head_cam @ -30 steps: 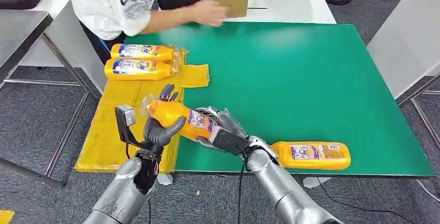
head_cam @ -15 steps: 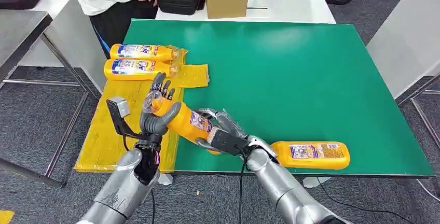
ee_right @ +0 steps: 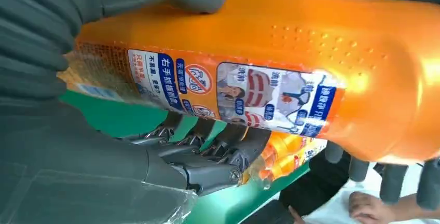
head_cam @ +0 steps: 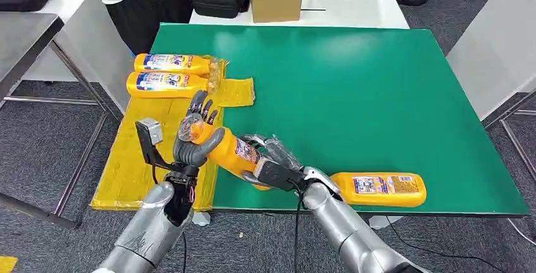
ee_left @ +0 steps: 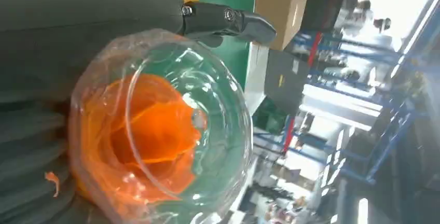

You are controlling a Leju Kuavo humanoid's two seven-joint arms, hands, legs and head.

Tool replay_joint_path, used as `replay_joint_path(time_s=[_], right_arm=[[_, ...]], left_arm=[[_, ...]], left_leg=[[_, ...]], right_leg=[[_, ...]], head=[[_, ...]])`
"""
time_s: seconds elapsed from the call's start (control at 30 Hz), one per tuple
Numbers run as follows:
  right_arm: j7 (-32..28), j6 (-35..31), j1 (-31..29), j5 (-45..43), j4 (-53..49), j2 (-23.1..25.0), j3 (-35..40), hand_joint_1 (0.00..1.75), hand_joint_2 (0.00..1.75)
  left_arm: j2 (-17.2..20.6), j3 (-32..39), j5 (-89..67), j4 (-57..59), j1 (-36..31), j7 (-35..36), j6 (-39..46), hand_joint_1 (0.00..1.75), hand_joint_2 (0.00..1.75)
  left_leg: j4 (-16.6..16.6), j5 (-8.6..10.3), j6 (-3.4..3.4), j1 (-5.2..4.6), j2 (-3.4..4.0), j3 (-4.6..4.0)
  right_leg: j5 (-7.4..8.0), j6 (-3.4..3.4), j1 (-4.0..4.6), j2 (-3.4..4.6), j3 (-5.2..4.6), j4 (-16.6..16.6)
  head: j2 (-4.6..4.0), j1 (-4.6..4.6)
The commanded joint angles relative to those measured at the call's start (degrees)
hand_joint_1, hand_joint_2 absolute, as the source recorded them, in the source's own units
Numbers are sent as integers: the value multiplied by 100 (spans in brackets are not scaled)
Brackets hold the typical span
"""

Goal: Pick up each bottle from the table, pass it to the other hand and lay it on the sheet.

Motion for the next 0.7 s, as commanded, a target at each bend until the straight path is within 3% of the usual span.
replay_joint_path(time_s=[0.03,0.07,0.7], right_arm=[[21,17,-32,60,76,-133,187,175,175],[30,12,-29,69,41,-152,184,175,175],[194,-215,50,13,-427,-170,-264,175,175]], left_arm=[[175,-297,-217,440,-466,80,4,161,175],[215,-365,-280,442,-486,133,-121,175,175],[454,-485,-667,529,-441,429,-843,175,175]], left_leg=[[7,-18,-15,11,-1,33],[1,-12,-12,9,1,27],[-2,-9,-10,4,10,22]], right_leg=[[-17,-13,12,-6,37,3],[-11,-11,9,-4,30,-1],[-7,-9,5,6,23,-2]], head=[[0,-2],[0,0],[0,0]])
